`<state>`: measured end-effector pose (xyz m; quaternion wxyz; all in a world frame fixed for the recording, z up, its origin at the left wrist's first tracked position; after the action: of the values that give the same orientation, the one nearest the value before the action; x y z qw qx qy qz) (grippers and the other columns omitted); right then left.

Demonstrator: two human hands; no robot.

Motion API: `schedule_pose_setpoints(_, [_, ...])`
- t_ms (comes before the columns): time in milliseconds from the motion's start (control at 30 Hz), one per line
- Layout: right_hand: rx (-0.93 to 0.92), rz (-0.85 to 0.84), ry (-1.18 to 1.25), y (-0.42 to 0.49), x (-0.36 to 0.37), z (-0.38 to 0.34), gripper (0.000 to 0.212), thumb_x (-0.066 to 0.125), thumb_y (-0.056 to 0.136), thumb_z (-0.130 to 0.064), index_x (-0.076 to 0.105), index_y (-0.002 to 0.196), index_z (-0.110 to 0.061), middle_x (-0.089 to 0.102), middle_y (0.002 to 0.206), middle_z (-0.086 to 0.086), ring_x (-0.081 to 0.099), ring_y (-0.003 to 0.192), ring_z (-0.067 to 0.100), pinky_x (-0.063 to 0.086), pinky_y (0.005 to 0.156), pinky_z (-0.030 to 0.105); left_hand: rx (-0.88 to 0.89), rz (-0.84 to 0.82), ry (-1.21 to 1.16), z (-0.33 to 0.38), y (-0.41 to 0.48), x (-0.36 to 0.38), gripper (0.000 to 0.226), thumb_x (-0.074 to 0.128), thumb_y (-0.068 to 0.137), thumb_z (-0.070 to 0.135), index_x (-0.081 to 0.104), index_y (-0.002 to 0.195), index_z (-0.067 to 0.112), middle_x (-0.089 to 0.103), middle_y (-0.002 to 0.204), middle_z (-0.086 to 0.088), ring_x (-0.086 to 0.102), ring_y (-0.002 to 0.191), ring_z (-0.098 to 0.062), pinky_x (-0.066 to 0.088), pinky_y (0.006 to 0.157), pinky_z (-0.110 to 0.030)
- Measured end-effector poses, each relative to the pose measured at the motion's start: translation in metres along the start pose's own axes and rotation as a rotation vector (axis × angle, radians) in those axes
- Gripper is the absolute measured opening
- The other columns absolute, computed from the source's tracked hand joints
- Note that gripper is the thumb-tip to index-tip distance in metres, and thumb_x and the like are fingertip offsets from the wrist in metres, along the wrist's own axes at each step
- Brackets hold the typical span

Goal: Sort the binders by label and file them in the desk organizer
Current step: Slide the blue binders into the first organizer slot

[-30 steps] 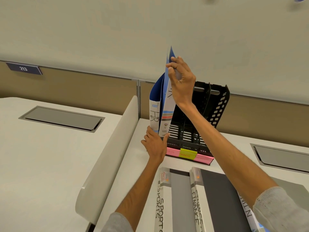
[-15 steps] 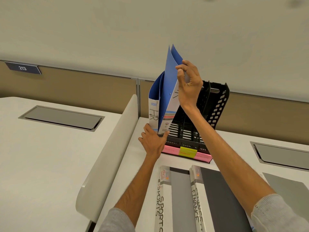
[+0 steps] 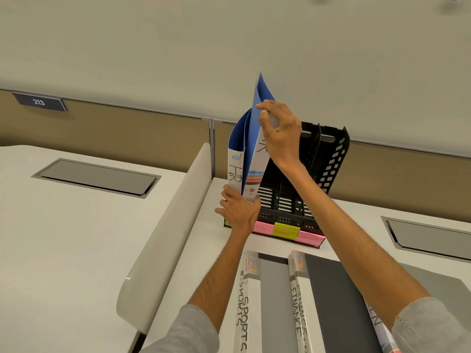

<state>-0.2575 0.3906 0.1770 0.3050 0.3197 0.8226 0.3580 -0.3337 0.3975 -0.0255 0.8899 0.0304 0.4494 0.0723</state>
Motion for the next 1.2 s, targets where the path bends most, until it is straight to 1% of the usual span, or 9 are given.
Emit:
schedule_pose_setpoints(133, [-0.001, -0.169, -0.075, 0.001, 0.024, -0.014, 0.027, 0.053, 0.096, -0.02, 0.071, 0.114, -0.011, 0.067, 0.123, 0.004, 0.06, 0.113, 0.012, 0.048, 0.1, 0.028, -0.006, 0.038, -0.017, -0.004, 0.006, -0.004, 0.094, 0.048, 0.079, 0.076, 0.025, 0.139, 0.008, 0.052, 0.126, -0.013, 0.06, 0.109, -0.033, 0.039, 0.099, -0.055])
schedule_pose_setpoints(333, [0.044, -0.303, -0.176, 0.011, 0.03, -0.018, 0.035, 0.047, 0.097, -0.027, 0.067, 0.124, -0.016, 0.061, 0.133, 0.006, 0.056, 0.122, 0.015, 0.042, 0.103, 0.03, 0.01, 0.024, -0.054, -0.008, 0.01, -0.004, 0.089, 0.054, 0.081, 0.067, 0.023, 0.139, 0.007, 0.051, 0.128, -0.014, 0.059, 0.109, -0.033, 0.04, 0.096, -0.051])
schedule_pose_setpoints(500, [0.059, -0.319, -0.236, 0.005, 0.029, -0.009, 0.04, 0.037, 0.102, -0.041, 0.062, 0.128, -0.024, 0.047, 0.146, 0.004, 0.047, 0.132, 0.02, 0.034, 0.105, 0.043, 0.039, -0.109, -0.128, -0.025, 0.009, 0.0, 0.112, 0.057, 0.069, 0.081, 0.017, 0.144, 0.009, 0.042, 0.14, -0.013, 0.045, 0.128, -0.034, 0.034, 0.104, -0.061])
schedule_pose_setpoints(600, [0.091, -0.296, -0.185, -0.002, 0.034, -0.003, 0.049, 0.033, 0.101, -0.051, 0.061, 0.129, -0.023, 0.046, 0.148, 0.004, 0.048, 0.131, 0.022, 0.04, 0.103, 0.042, 0.095, -0.179, -0.196, -0.038, 0.007, 0.001, 0.123, 0.064, 0.063, 0.08, 0.011, 0.149, 0.01, 0.032, 0.148, -0.013, 0.035, 0.135, -0.033, 0.037, 0.106, -0.056])
schedule_pose_setpoints(700, [0.16, -0.371, -0.171, -0.038, 0.043, 0.012, 0.048, 0.032, 0.101, -0.052, 0.057, 0.133, -0.025, 0.039, 0.152, 0.002, 0.047, 0.132, 0.022, 0.034, 0.106, 0.05, 0.146, -0.202, -0.214, -0.046, 0.007, -0.002, 0.13, 0.072, 0.058, 0.076, 0.013, 0.149, 0.006, 0.03, 0.148, -0.012, 0.033, 0.135, -0.03, 0.044, 0.104, -0.047])
schedule_pose_setpoints(833, [0.183, -0.449, -0.218, -0.066, 0.047, 0.031, 0.05, 0.036, 0.099, -0.054, 0.045, 0.142, -0.031, 0.03, 0.157, 0.001, 0.046, 0.133, 0.023, 0.032, 0.105, 0.054, 0.14, -0.115, -0.271, -0.053, 0.005, -0.005, 0.106, 0.078, 0.058, 0.069, 0.035, 0.135, 0.009, 0.047, 0.128, -0.007, 0.045, 0.119, -0.022, 0.049, 0.087, -0.033])
schedule_pose_setpoints(967, [0.169, -0.491, -0.221, -0.057, 0.045, 0.033, 0.051, 0.038, 0.098, -0.053, 0.044, 0.144, -0.03, 0.031, 0.157, 0.0, 0.04, 0.137, 0.022, 0.03, 0.107, 0.056, 0.124, -0.099, -0.281, -0.051, 0.005, -0.006, 0.096, 0.077, 0.056, 0.072, 0.04, 0.121, 0.011, 0.047, 0.114, -0.006, 0.048, 0.107, -0.018, 0.045, 0.073, -0.024])
schedule_pose_setpoints(1100, [0.188, -0.512, -0.176, -0.056, 0.036, 0.034, 0.048, 0.035, 0.101, -0.048, 0.043, 0.145, -0.028, 0.028, 0.158, -0.001, 0.037, 0.139, 0.02, 0.031, 0.11, 0.059, 0.085, -0.078, -0.279, -0.045, 0.001, -0.003, 0.095, 0.077, 0.057, 0.071, 0.039, 0.12, 0.011, 0.046, 0.114, -0.006, 0.048, 0.105, -0.019, 0.05, 0.074, -0.029])
schedule_pose_setpoints(1200, [0.202, -0.558, -0.105, -0.053, 0.029, 0.035, 0.048, 0.026, 0.104, -0.045, 0.033, 0.149, -0.032, 0.021, 0.161, -0.002, 0.03, 0.143, 0.02, 0.026, 0.113, 0.06, 0.061, -0.091, -0.252, -0.041, -0.001, -0.004, 0.095, 0.077, 0.059, 0.07, 0.037, 0.122, 0.012, 0.045, 0.118, -0.007, 0.047, 0.108, -0.019, 0.05, 0.077, -0.03])
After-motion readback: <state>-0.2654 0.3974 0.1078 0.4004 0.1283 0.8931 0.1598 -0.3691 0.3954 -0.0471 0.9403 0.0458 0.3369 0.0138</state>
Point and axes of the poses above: each hand's wrist, its own y-axis towards the middle knuckle, its own x-axis out of the palm, z = x × y, the point moved 1 cm from there along y, towards the middle knuckle
